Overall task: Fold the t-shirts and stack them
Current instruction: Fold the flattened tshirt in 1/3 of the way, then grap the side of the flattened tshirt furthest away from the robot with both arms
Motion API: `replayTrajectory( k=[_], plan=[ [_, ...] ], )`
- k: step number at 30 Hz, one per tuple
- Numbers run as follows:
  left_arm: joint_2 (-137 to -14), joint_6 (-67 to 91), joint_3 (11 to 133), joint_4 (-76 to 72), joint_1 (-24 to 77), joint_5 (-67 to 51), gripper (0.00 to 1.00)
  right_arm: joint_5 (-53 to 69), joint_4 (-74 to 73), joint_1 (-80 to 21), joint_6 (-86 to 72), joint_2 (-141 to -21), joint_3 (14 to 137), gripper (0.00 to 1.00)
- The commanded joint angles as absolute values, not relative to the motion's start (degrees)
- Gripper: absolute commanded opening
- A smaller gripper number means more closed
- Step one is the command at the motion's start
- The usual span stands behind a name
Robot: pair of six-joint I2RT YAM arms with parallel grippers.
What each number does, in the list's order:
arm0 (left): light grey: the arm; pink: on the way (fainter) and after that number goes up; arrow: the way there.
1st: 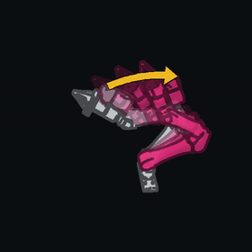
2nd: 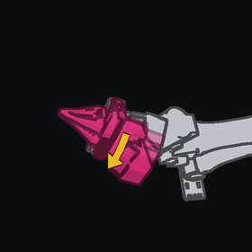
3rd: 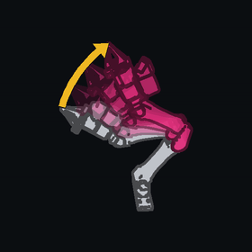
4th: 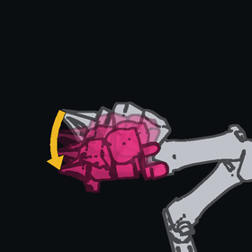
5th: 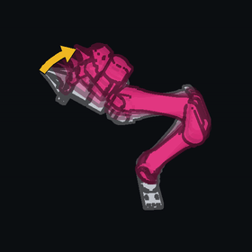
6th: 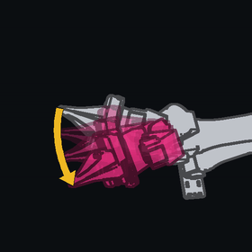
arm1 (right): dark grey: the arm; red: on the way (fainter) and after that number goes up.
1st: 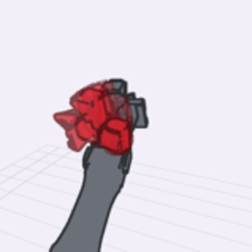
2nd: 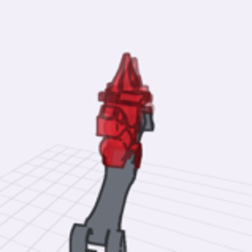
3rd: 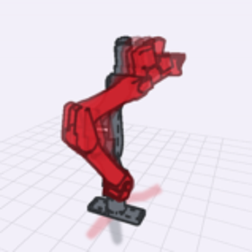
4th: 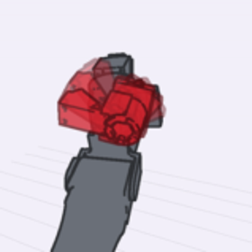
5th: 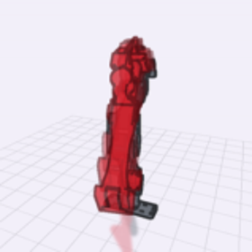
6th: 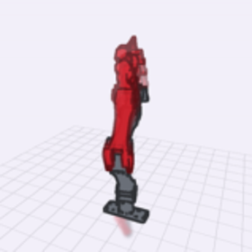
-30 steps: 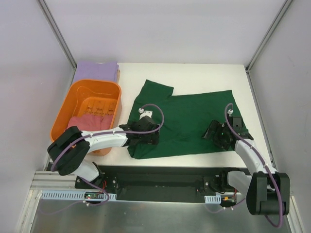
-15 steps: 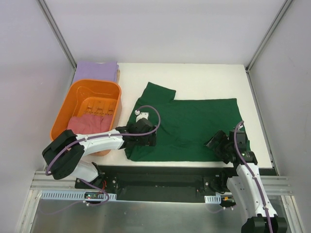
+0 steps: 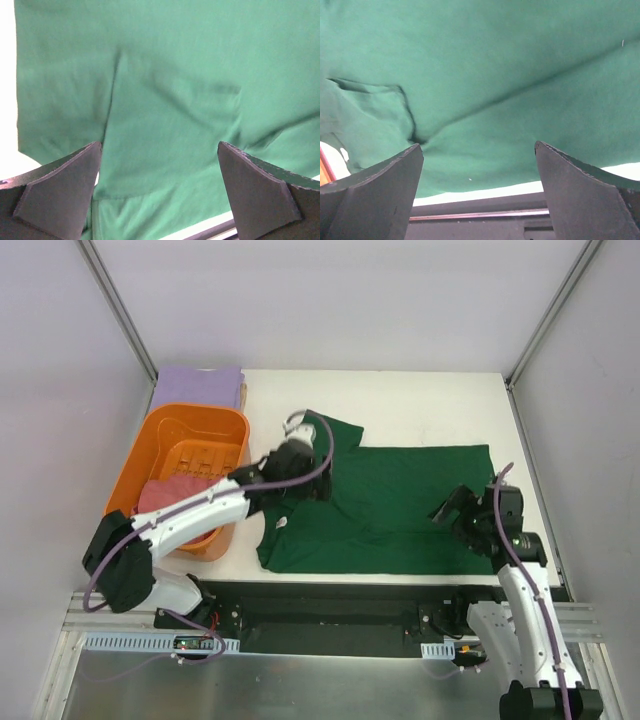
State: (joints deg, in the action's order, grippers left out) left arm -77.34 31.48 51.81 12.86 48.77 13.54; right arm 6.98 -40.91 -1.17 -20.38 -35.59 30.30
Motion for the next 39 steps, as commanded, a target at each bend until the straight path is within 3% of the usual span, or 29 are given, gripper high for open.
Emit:
replayTrajectory(
  k=[1,6,11,16,25,30,39],
  plan=[
    [-85.66,26.2,68.77,15.9,40.01,9.51,0.99,2.91,-37.36,-1.23,-14.77,-41.21,40.06,0.96],
    [-105.77,20.67,96.26,22.31,32.01,3.52,0.99,-2.63,-33.23,-1.23,-11.52,-50.0,45.26,0.96],
    [-127.31,16.09,125.54,31.01,27.34,5.1,0.97,-3.78,-30.06,-0.88,-9.58,-56.33,45.7,0.96],
    [-143.85,17.31,145.08,29.19,22.24,4.76,0.9,-3.87,-28.92,-0.26,-8.18,-61.25,45.62,0.96],
    [-149.76,21.44,141.5,20.4,21.62,-2.71,0.81,-1.06,-27.69,-0.26,-8.0,-65.04,45.26,0.96],
    [-151.61,24.87,140.8,21.18,21.36,-3.69,0.71,-0.62,-27.6,1.05,-8.0,-64.43,44.56,0.96],
    [-151.43,30.41,138.78,26.72,21.53,-3.51,0.66,1.93,-27.77,1.58,-8.17,-62.32,43.42,0.96]
  ],
)
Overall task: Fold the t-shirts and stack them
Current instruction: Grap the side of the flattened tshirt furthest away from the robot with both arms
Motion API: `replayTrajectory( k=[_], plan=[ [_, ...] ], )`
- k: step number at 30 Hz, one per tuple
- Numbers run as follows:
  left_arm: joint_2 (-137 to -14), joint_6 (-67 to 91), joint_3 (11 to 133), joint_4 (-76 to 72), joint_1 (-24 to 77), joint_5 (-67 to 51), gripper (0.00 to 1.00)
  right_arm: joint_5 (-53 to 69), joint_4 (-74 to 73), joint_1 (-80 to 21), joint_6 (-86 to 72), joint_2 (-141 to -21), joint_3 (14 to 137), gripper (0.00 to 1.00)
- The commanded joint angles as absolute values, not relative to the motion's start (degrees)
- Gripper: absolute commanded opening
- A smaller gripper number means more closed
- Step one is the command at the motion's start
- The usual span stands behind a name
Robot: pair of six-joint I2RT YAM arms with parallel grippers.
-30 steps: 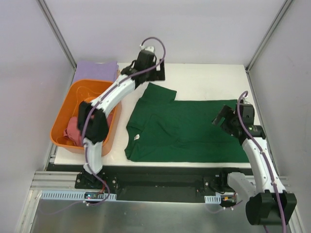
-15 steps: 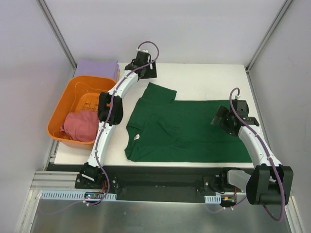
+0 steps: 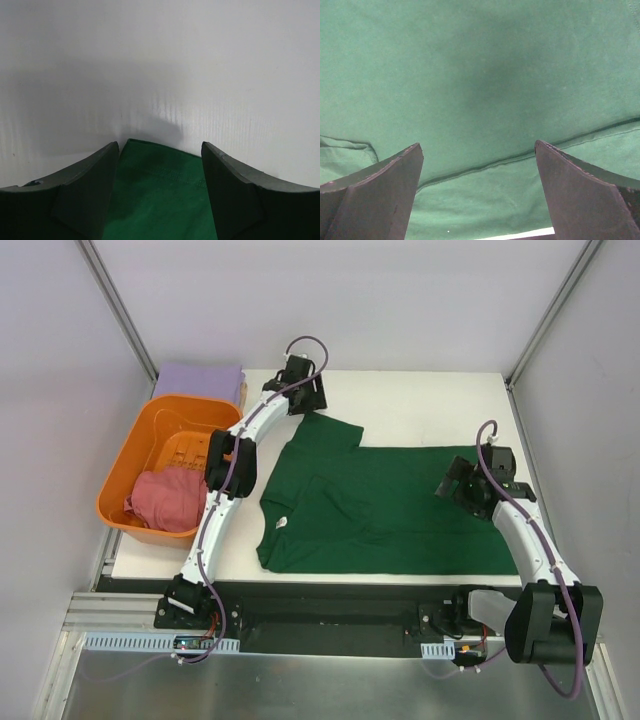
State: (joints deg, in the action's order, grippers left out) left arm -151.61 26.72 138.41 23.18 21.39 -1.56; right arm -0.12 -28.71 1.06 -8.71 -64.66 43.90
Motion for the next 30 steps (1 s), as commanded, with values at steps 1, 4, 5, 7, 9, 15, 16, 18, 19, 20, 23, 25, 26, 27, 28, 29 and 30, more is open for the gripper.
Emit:
replayTrajectory(
  k=[1,4,5,7,9,15,16,18,19,20,23,25,26,27,28,29,30],
  plan=[
    [-151.52,30.76,138.87,27.41,21.62,-3.78,0.66,1.93,-27.86,1.58,-8.17,-61.97,43.33,0.96],
    [-151.7,31.03,138.78,30.05,22.15,-3.69,0.64,1.93,-27.86,1.84,-8.17,-60.47,42.54,0.96],
    [-151.61,30.5,138.95,31.28,22.41,-3.34,0.63,1.85,-27.77,1.93,-8.09,-59.86,42.37,0.96],
    [-151.17,29.19,138.61,33.83,23.55,-0.89,0.62,1.93,-27.95,2.2,-8.09,-59.07,41.93,0.96],
    [-151.08,27.25,138.69,36.11,25.22,2.8,0.61,1.85,-27.95,2.37,-8.09,-58.1,41.4,0.96],
    [-151.35,26.28,139.04,40.08,26.02,5.1,0.45,2.37,-28.65,2.64,-8.0,-56.17,40.43,0.96],
    [-151.61,26.19,139.48,40.43,26.02,5.01,0.4,2.37,-28.65,2.64,-7.91,-55.81,40.26,0.96],
    [-151.79,26.1,139.92,40.87,26.02,5.01,0.28,2.55,-28.83,2.72,-7.91,-55.11,39.82,0.96],
    [-151.79,26.1,139.83,40.96,26.02,5.18,0.19,2.37,-28.83,2.81,-7.91,-54.67,39.73,0.96],
    [-151.7,26.19,139.75,41.04,26.02,5.36,0.11,2.37,-28.83,2.9,-7.91,-54.32,39.73,0.96],
    [-151.44,25.58,140.01,41.04,26.02,6.85,0.0,2.2,-28.57,3.08,-7.12,-54.49,40.08,0.96],
    [-151.09,24.26,140.36,40.96,26.02,8.26,0.0,2.11,-28.39,3.34,-6.51,-55.89,41.39,0.96],
    [-150.74,23.39,140.36,40.78,26.02,8.61,0.0,2.11,-28.39,3.51,-6.07,-57.03,42.18,0.96],
    [-150.38,22.6,140.27,40.43,26.02,8.53,0.0,1.85,-28.21,3.86,-6.06,-58.69,43.32,0.96],
    [-149.95,21.98,140.19,39.99,26.02,8.26,0.0,1.93,-28.47,4.22,-6.06,-60.8,44.98,0.96],
    [-149.33,21.36,139.92,39.47,26.02,7.13,0.0,2.37,-28.3,4.74,-6.06,-62.73,46.57,0.96],
    [-148.63,20.66,139.49,38.42,26.02,6.08,0.0,1.94,-28.21,5.36,-6.5,-65.28,48.41,0.96]
  ],
)
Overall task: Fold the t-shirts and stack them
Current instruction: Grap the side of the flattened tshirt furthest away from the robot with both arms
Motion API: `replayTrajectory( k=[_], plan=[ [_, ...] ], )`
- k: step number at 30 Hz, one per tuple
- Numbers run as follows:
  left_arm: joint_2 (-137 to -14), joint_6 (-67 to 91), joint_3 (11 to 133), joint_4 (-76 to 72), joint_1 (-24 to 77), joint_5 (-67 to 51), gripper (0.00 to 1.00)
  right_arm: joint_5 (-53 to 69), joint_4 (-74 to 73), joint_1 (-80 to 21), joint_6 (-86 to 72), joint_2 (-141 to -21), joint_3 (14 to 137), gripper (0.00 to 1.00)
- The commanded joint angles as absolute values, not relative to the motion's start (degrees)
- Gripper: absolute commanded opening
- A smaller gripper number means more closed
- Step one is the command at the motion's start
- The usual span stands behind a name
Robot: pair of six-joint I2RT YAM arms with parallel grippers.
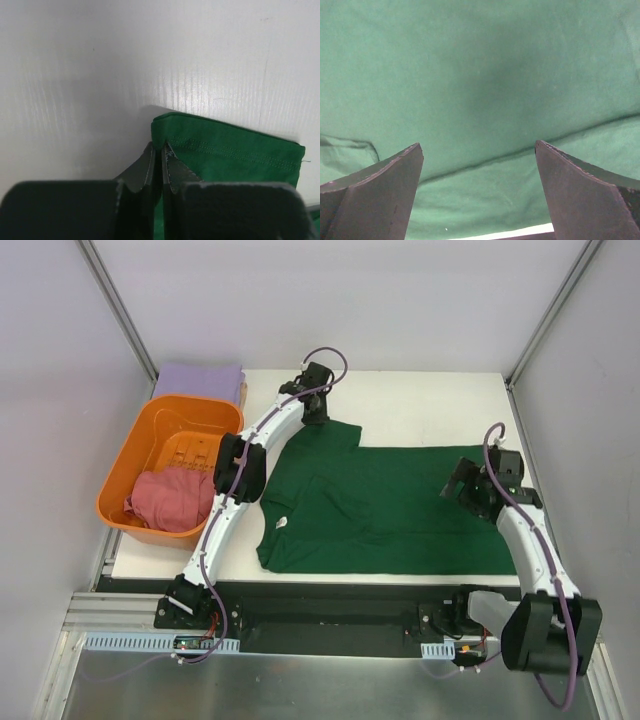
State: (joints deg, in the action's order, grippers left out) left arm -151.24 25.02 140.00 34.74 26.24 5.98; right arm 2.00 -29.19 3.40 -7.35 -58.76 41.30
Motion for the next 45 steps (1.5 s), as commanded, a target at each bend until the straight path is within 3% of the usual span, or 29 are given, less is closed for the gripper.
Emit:
replayTrajectory(
  k=[1,14,16,24,34,45],
  plan=[
    [-147.84,20.74,138.61,37.71,26.1,5.37,0.0,1.15,-28.21,5.71,-7.03,-68.09,50.69,0.96],
    [-135.97,22.77,122.62,25.58,26.63,-3.77,0.0,-14.15,-33.66,9.67,-7.91,-107.29,86.73,0.99],
    [-135.09,22.67,120.6,24.26,26.81,-4.65,0.0,-15.29,-32.79,9.67,-7.91,-110.46,90.25,0.95],
    [-130.88,22.59,114.09,20.75,26.98,-5.09,0.0,-15.91,-28.3,9.84,-10.81,-117.76,96.84,0.84],
    [-126.39,24.26,107.76,17.31,27.16,-6.42,0.0,-17.05,-31.02,10.11,-10.28,-126.12,103.97,0.79],
    [-122.79,24.87,104.16,16.79,27.16,-7.21,0.0,-17.93,-31.46,10.11,-9.14,-129.46,104.59,0.66]
  ],
)
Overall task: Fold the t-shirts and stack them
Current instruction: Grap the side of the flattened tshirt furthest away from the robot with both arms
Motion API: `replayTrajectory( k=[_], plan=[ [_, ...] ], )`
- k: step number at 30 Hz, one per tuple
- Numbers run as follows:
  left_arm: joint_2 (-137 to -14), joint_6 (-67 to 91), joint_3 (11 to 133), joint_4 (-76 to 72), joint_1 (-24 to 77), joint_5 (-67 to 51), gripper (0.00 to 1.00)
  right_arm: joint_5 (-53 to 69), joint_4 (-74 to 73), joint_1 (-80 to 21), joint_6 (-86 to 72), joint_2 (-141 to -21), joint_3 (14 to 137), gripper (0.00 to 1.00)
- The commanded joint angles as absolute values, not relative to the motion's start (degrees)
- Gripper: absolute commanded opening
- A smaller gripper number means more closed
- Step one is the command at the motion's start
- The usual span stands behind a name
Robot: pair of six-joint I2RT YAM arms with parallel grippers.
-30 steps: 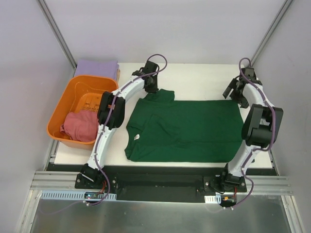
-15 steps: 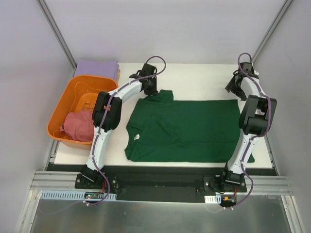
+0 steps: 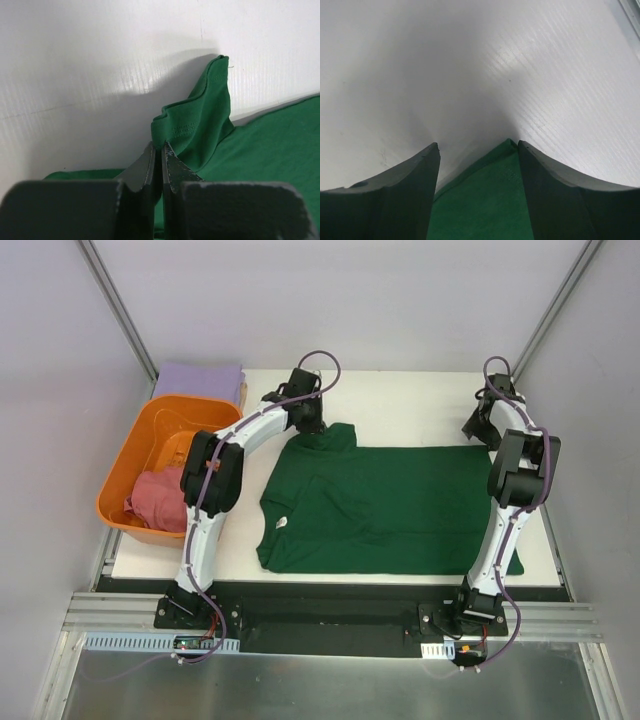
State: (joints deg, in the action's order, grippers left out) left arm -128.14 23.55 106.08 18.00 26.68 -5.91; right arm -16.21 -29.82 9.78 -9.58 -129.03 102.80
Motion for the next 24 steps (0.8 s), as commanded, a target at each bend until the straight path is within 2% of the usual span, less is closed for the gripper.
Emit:
replayTrajectory(
  k=[1,5,10,16,19,24],
  plan=[
    [-122.35,24.79,103.8,16.7,27.25,-7.12,0.0,-18.1,-31.46,10.19,-8.88,-129.55,104.5,0.65],
    [-120.85,24.61,102.66,16.44,27.6,-6.68,0.0,-18.63,-32.17,10.11,-8.53,-128.76,103.89,0.52],
    [-119.8,24.26,102.13,16.35,28.12,-6.59,0.0,-20.13,-32.17,10.11,-8.53,-126.39,101.34,0.44],
    [-117.43,24.26,99.94,16.26,28.74,-6.94,0.0,-18.81,-32.34,10.02,-7.21,-125.07,100.72,0.13],
    [-115.58,24.08,98.35,16.09,29.09,-7.12,0.0,-17.84,-32.52,9.76,-5.54,-123.67,100.11,0.03],
    [-110.84,23.38,92.92,13.72,30.41,-6.42,0.0,-19.86,-32.34,8.44,-3.17,-117.87,95.29,0.01]
  ],
)
